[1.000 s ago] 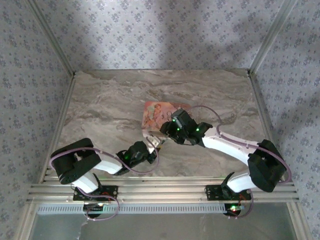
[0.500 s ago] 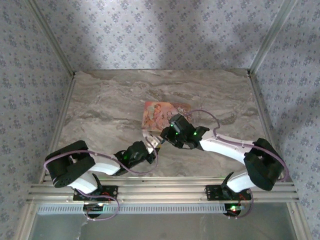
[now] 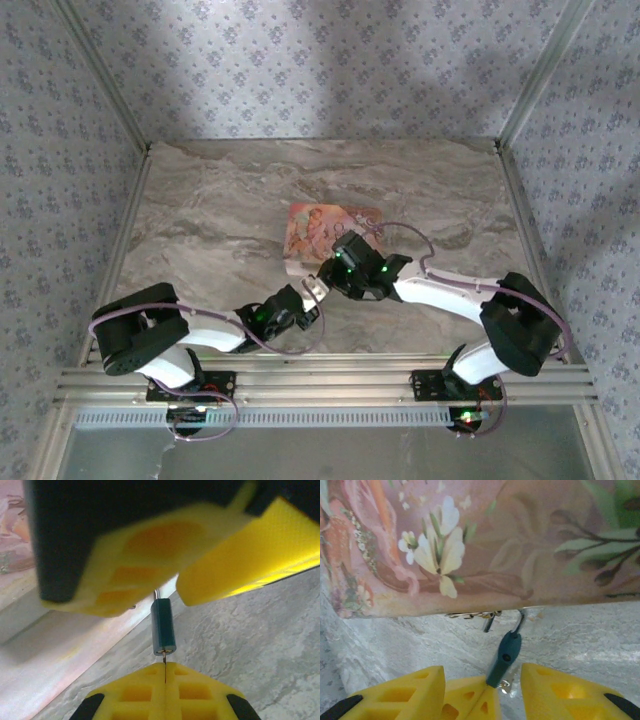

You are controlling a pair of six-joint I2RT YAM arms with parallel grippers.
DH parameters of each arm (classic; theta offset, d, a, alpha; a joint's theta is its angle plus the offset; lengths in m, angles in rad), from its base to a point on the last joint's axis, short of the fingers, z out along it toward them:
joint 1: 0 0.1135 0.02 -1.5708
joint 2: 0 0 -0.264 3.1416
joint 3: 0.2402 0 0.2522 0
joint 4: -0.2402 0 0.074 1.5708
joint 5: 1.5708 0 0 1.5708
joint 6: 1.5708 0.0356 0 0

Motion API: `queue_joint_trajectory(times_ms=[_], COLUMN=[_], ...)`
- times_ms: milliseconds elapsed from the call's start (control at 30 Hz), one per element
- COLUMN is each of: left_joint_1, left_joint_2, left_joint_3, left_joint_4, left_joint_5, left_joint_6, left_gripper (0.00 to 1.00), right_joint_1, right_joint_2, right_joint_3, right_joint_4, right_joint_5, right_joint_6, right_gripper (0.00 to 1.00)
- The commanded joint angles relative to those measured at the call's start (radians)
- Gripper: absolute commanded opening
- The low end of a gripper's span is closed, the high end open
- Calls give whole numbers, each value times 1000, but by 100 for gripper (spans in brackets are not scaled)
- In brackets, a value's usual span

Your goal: Unlock a padlock with a key

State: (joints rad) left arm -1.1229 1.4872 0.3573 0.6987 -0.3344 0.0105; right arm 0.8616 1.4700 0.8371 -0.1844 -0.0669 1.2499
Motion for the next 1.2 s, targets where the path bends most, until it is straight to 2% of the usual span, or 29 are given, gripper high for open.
queue_joint_trajectory(times_ms=[0,600,933,1167], left_joint_1=[-12,-40,-43,-43], left_joint_2=[-34,-46,-61,-94], left_joint_3=[16,22,17,-7], left_joint_4=[-14,-11,6,54], left_joint_5=[-59,-88,-92,-76], left_joint_6=[22,32,12,-73], left_gripper=[0,0,0,0], right_joint_1=[18,38,47,66], right_joint_2=[23,76,100,65], right_joint_3=[30,32,36,0], right_joint_4=[-26,14,24,57], right_joint_5=[4,23,14,75], right_joint_6=[17,46,61,108], right_gripper=[42,33,32,34])
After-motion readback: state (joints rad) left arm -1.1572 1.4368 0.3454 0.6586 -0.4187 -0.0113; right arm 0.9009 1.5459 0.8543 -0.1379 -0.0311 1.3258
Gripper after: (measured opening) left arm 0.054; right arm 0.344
